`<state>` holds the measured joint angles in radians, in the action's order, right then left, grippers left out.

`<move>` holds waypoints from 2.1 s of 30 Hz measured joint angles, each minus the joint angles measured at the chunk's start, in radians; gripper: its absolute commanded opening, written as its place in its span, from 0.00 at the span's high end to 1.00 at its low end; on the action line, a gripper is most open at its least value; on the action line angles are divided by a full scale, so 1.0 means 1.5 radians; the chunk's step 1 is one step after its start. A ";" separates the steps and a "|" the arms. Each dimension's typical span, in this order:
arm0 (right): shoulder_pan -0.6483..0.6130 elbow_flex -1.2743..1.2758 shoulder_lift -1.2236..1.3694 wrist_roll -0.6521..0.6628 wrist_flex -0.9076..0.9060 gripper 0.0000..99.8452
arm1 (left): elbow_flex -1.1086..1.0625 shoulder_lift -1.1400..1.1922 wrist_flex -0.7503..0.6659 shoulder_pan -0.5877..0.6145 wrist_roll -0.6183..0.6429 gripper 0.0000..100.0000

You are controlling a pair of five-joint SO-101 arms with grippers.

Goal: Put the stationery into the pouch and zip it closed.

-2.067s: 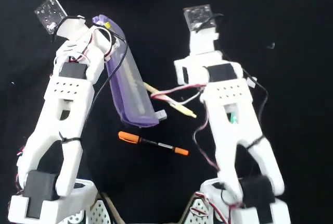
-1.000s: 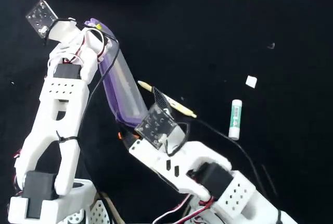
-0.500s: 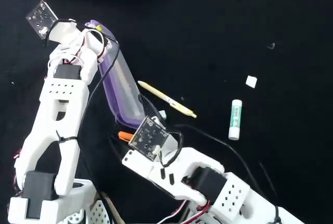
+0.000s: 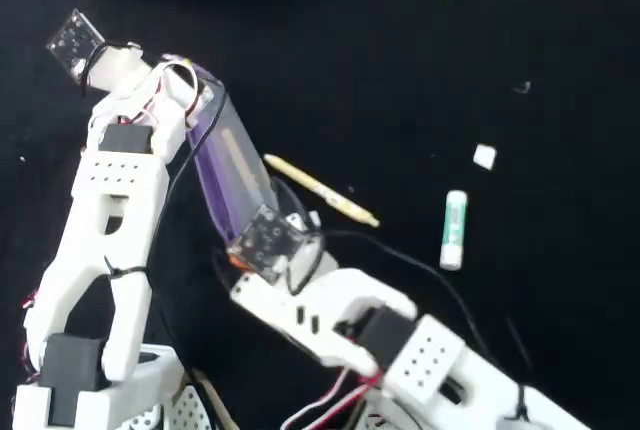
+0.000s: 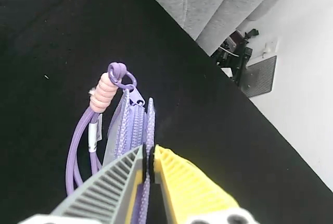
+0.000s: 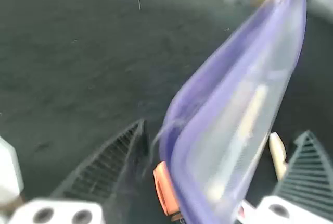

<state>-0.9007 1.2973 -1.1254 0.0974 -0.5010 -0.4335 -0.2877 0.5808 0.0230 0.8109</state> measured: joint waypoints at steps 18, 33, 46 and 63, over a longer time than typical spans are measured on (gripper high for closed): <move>0.020 -0.099 0.212 0.000 0.065 0.67 | 0.004 -0.001 0.025 -0.008 0.005 0.97; 0.065 -0.108 0.223 0.000 0.084 0.99 | 0.006 -0.001 0.044 -0.020 0.004 0.88; 0.189 -0.226 0.223 0.005 -0.131 0.99 | -0.012 -0.197 0.044 0.076 -0.071 0.72; 0.257 -0.375 0.223 0.133 -0.467 0.99 | 0.122 -0.057 0.255 0.039 -0.083 0.72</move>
<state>-0.5155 0.7342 -0.7910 0.2969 -1.2022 -0.2509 -0.3736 0.9628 0.0813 0.6866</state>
